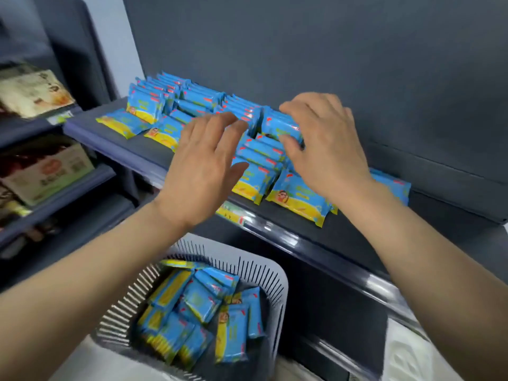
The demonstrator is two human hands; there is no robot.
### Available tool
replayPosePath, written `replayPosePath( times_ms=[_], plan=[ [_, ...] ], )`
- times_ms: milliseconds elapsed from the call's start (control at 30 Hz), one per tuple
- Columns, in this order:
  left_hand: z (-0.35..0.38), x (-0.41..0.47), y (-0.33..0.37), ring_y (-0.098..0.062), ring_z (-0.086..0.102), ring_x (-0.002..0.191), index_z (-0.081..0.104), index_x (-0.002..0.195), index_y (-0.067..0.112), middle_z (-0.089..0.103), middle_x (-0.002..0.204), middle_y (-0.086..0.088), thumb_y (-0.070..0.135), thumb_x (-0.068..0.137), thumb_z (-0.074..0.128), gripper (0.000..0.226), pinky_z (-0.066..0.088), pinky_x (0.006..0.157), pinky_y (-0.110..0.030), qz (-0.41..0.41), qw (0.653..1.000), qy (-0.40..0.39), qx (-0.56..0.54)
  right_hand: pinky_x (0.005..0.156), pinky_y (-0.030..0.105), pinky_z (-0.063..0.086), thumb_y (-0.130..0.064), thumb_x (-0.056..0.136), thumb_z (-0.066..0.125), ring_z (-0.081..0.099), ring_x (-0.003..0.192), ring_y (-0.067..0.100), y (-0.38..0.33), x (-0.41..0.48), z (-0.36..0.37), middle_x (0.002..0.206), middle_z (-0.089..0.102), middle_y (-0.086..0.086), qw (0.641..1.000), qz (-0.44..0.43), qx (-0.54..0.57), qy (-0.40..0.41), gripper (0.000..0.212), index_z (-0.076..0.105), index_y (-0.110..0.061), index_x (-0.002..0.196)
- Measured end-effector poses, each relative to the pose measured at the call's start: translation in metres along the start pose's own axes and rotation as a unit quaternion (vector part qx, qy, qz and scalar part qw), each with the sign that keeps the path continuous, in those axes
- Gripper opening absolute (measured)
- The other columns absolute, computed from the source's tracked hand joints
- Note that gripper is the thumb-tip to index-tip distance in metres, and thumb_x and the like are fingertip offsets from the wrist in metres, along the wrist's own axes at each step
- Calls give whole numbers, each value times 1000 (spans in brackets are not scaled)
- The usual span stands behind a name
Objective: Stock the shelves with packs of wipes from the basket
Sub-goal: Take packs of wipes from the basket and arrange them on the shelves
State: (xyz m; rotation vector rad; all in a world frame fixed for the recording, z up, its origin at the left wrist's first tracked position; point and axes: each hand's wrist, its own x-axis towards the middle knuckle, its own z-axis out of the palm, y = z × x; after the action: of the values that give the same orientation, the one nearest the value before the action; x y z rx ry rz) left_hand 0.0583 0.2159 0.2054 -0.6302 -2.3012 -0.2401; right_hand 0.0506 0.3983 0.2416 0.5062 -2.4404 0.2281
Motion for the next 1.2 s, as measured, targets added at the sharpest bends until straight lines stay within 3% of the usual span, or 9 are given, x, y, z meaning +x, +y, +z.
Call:
replayPosePath(
  times_ms=[100,267,500,667,833,967,1033,1133,1200],
  plan=[
    [-2,-47,-30,-42,55,97,55,115,-4,57,112,-23,19,74,68,49,32,85,-40,-34,998,-56,-8,91,41,35,-19,82,60,48,115,32,-43,-15,29,123,56,10,998,-13,31,-50,37,59,-10,118],
    [20,-125,-71,-43,57,97,57,113,-5,58,108,-24,13,70,75,50,46,85,-49,-73,974,-208,-50,95,42,37,-23,86,57,45,116,29,-97,-53,100,124,53,7,977,-31,45,-207,37,55,-13,122],
    [75,-216,-105,-28,45,118,50,127,9,52,122,-11,26,84,61,46,28,102,-35,-89,917,-382,-68,87,37,40,-22,90,48,51,108,29,-124,-125,202,115,57,9,921,4,23,-389,28,55,-13,115],
    [104,-248,-114,-28,42,120,46,129,13,48,127,-10,26,87,57,46,28,101,-36,-91,900,-423,-62,82,38,41,-26,92,51,52,107,33,-129,-170,262,115,56,14,862,15,4,-507,32,51,-8,119],
    [127,-272,-119,-26,40,123,44,130,15,46,130,-7,30,90,54,44,31,102,-36,-79,867,-491,-37,81,40,46,-21,92,54,53,109,32,-138,-204,312,120,53,15,820,76,17,-567,32,50,-5,120],
    [137,-284,-125,-26,42,121,47,126,15,49,125,-7,28,90,54,39,33,101,-37,-93,860,-500,-39,96,43,44,-15,91,55,44,124,34,-148,-221,343,135,43,17,820,143,14,-554,52,33,-1,136],
    [140,-287,-128,-27,44,118,49,124,14,50,124,-8,26,90,53,37,32,100,-36,-99,867,-487,-34,94,44,44,-15,88,60,45,123,35,-151,-224,353,133,45,18,818,170,-4,-549,57,33,-2,136],
    [146,-285,-128,-28,42,117,47,125,12,47,125,-10,23,88,55,40,29,100,-36,-124,882,-453,-32,84,36,51,-12,84,61,56,108,28,-147,-222,355,108,54,13,794,193,21,-576,25,57,-4,107],
    [153,-278,-129,-29,40,119,42,129,12,45,127,-11,22,87,56,46,28,101,-37,-132,889,-438,-22,60,28,48,-5,85,56,59,85,21,-139,-221,349,89,50,7,776,228,61,-585,6,56,-5,90]
  ],
)
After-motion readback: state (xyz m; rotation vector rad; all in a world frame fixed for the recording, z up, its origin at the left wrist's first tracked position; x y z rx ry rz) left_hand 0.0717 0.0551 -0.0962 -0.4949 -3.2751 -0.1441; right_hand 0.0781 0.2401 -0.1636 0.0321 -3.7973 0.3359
